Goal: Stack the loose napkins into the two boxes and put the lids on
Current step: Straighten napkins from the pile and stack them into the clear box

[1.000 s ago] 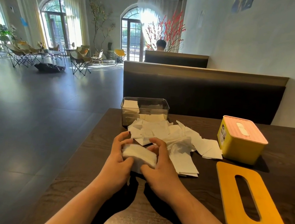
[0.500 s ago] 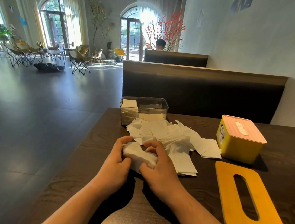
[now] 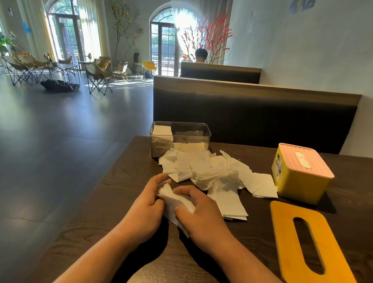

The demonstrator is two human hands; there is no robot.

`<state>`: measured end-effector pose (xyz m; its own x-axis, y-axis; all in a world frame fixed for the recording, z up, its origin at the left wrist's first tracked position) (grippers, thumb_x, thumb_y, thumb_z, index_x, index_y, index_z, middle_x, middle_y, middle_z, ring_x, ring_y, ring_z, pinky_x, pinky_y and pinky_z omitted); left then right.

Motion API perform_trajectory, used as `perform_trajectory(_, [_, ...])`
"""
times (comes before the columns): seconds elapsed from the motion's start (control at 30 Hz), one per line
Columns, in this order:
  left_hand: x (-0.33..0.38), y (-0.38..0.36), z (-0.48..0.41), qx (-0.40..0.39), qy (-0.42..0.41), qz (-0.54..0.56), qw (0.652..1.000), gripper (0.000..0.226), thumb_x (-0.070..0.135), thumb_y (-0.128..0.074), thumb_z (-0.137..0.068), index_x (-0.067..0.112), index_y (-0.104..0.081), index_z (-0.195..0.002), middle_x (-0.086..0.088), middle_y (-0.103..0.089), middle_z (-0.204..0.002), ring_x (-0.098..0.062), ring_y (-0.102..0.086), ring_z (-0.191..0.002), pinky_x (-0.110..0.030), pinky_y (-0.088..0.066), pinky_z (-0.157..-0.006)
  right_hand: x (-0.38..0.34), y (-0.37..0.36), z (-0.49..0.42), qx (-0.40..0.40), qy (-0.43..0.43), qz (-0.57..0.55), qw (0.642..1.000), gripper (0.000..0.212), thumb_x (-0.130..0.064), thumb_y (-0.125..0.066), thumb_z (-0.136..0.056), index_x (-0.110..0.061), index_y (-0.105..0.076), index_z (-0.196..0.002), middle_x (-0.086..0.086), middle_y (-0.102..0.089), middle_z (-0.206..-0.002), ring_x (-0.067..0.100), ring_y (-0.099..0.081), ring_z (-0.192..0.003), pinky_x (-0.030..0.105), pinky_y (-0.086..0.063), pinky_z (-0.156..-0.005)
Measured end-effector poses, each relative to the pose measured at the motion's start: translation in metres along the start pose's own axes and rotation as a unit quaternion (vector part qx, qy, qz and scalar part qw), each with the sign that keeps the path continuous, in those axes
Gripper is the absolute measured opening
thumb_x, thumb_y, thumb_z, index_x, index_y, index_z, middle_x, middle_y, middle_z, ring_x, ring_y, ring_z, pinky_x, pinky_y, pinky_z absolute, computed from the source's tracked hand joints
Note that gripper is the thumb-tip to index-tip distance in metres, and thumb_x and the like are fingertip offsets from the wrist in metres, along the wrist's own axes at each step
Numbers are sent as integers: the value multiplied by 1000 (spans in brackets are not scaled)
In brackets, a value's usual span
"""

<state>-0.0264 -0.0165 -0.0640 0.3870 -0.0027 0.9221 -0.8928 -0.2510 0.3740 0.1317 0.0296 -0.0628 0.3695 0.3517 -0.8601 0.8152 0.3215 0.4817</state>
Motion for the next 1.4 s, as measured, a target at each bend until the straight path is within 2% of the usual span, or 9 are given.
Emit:
perform_trajectory(0.13, [3,0,3,-13,11,51,999,60,-1,-43,-104,40,-42,-148,11,-60,-139,1,-65,-118,-22,-56,-95,-2,3,1,30,9,-37,999,35,-17,-68,-92,-43,-68,-115,-27,-67,-118,-9,-60,-110,11,-48,-92])
perform_trajectory(0.4, [10,4,7,26,12,125,992,37,2,-54,-104,30,-60,-127,4,-72,-118,-5,-73,-97,-23,-59,-76,-3,13,2,-25,-71,-123,990,47,-13,-76,-88,-40,-59,-124,-6,-74,-109,10,-72,-100,34,-60,-90])
perform_trajectory(0.5, [10,6,8,11,8,179,984,37,2,-58,-103,30,-61,-128,0,-75,-114,-16,-75,-99,-31,-61,-78,-3,14,3,-86,-120,-191,971,57,-27,-84,-86,-42,-52,-130,-1,-78,-110,17,-76,-99,40,-62,-87])
perform_trajectory(0.6, [11,2,8,-21,10,217,976,42,8,-68,-98,31,-58,-132,-3,-74,-118,-26,-75,-103,-38,-63,-80,-6,10,5,-102,-125,-207,965,39,-28,-81,-90,-31,-64,-125,-1,-78,-112,17,-76,-102,43,-62,-94])
perform_trajectory(0.73, [7,-2,8,-61,7,158,985,64,26,-86,-86,41,-51,-137,5,-69,-129,-16,-71,-114,-36,-61,-91,-3,11,3,-33,-136,-280,950,32,-15,-79,-90,-22,-70,-119,7,-78,-110,28,-76,-102,55,-61,-93])
perform_trajectory(0.83, [4,-2,8,-66,4,130,989,64,12,-82,-89,41,-52,-136,0,-70,-128,-17,-73,-112,-39,-62,-93,0,18,0,36,-161,-351,922,28,-9,-76,-91,-17,-68,-117,14,-74,-113,35,-74,-104,60,-61,-90])
perform_trajectory(1.0, [6,6,10,1,-16,143,990,52,8,-73,-95,40,-54,-132,-8,-70,-121,-24,-77,-99,-39,-65,-79,-3,25,3,58,-93,-150,983,36,-9,-72,-91,-31,-61,-117,-3,-69,-115,11,-69,-102,27,-62,-82])
perform_trajectory(1.2, [5,2,10,-21,-19,68,997,74,-8,-58,-94,45,-40,-144,1,-63,-127,-16,-73,-98,-33,-64,-83,-5,5,4,-9,-64,-61,996,63,-7,-61,-89,-46,-42,-136,-15,-56,-129,3,-58,-112,21,-50,-92])
perform_trajectory(1.4, [5,5,7,1,-34,42,999,70,-8,-44,-98,47,-38,-142,4,-59,-130,-7,-66,-109,-25,-58,-91,-5,-3,-1,15,-47,-27,998,54,-6,-51,-93,-44,-43,-129,-8,-52,-135,14,-54,-119,27,-46,-96])
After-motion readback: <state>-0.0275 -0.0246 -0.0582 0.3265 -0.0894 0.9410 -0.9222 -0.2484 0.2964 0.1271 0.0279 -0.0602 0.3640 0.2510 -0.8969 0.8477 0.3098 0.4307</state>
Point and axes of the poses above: each hand's wrist, its own z-axis away from the middle knuckle, its own y-axis out of the back of the hand, x = y × z, the point moved 3 cm from there along -z, towards the middle knuckle
